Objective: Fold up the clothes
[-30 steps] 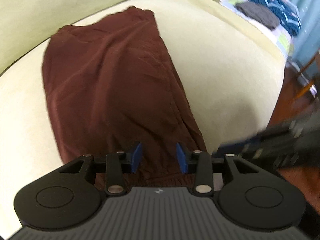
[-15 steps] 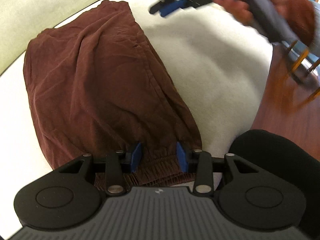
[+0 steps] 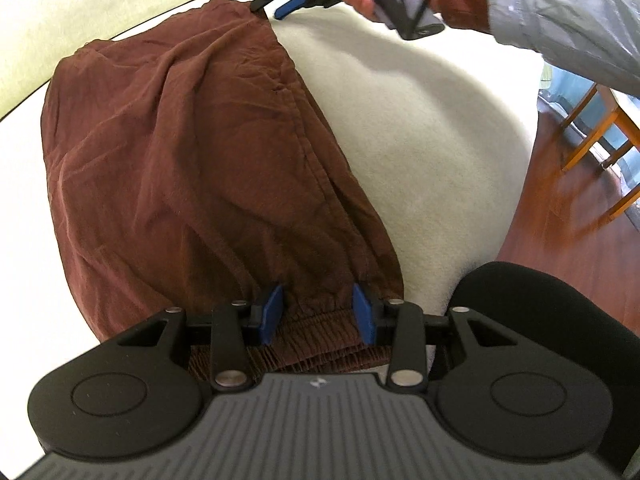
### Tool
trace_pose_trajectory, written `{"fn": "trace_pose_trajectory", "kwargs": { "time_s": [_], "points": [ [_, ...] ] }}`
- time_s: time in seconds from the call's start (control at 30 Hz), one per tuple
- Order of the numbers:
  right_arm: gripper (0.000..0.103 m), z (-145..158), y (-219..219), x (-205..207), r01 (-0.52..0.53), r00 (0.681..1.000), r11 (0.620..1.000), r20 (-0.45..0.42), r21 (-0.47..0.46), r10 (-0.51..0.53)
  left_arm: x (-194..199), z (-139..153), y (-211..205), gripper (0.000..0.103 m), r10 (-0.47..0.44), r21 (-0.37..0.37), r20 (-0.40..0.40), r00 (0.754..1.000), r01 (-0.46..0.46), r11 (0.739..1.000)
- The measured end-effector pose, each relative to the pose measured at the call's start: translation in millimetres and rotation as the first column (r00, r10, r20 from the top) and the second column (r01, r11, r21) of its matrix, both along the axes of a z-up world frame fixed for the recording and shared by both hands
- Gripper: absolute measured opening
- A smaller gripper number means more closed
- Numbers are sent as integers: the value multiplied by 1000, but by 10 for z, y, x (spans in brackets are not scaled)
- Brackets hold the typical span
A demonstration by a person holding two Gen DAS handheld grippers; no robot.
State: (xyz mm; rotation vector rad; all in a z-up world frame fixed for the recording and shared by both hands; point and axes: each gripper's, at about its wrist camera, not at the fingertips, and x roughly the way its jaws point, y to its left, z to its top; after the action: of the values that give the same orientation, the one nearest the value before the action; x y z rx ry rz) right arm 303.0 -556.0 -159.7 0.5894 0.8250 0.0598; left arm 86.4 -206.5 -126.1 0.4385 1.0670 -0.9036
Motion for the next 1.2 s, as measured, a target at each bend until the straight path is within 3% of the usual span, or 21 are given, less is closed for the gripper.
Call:
{"fn": "trace_pose_trajectory", "kwargs": {
  "time_s": [0.03, 0.1, 0.23, 0.33, 0.37, 0.47, 0.57, 0.67, 0.8, 0.9, 1.03, 1.2],
  "points": [
    [1, -2, 18, 35, -26, 1000, 1000, 11, -15, 26, -1, -1, 1, 45, 1, 0, -1, 1000, -1, 1000],
    [0, 23, 79, 108, -82, 996, 992, 30, -97, 85, -1, -7, -2, 45, -1, -1, 0, 1000, 1, 1000],
    [0, 24, 64, 163, -48, 997, 988, 50, -148, 55, -10, -16, 12, 45, -9, -7, 2, 1000, 9, 1000],
    [0, -59, 225, 176, -12, 999, 936, 44, -351, 29, -9, -11, 15, 45, -21, -3, 6, 1000, 21, 1000],
    [0, -38, 249, 166, -5, 999, 930, 42, -367, 22, -6, -3, 17, 45, -20, -2, 5, 1000, 20, 1000],
    [6, 167, 224, 2, -9, 996, 967, 81, -256, 31, 1, 41, 34, 45, -17, -2, -2, 1000, 17, 1000],
    [11, 418, 373, -402, -130, 974, 970, 155, -206, 164, 2, 106, 74, 45, -19, -13, -8, 1000, 19, 1000],
    [11, 551, 681, -808, -263, 937, 938, 171, -228, 304, 2, 159, 153, 45, -12, -28, -21, 1000, 11, 1000],
    [11, 558, 1247, -1352, -414, 885, 871, 106, -265, 453, -20, 168, 211, 45, 11, 16, 24, 1000, -11, 1000],
    [12, 396, 1479, -1729, -358, 929, 923, 48, -138, 368, -12, 193, 236, 45, 33, 3, 37, 999, -33, 999],
    [13, 226, 1495, -1828, -245, 969, 969, 26, -24, 245, -9, 151, 166, 45, 32, 4, 48, 998, -32, 999],
    [13, 124, 1488, -1809, -154, 988, 987, 30, 49, 153, -9, 113, 134, 46, 10, 13, 56, 998, -11, 1000]
  ]
}}
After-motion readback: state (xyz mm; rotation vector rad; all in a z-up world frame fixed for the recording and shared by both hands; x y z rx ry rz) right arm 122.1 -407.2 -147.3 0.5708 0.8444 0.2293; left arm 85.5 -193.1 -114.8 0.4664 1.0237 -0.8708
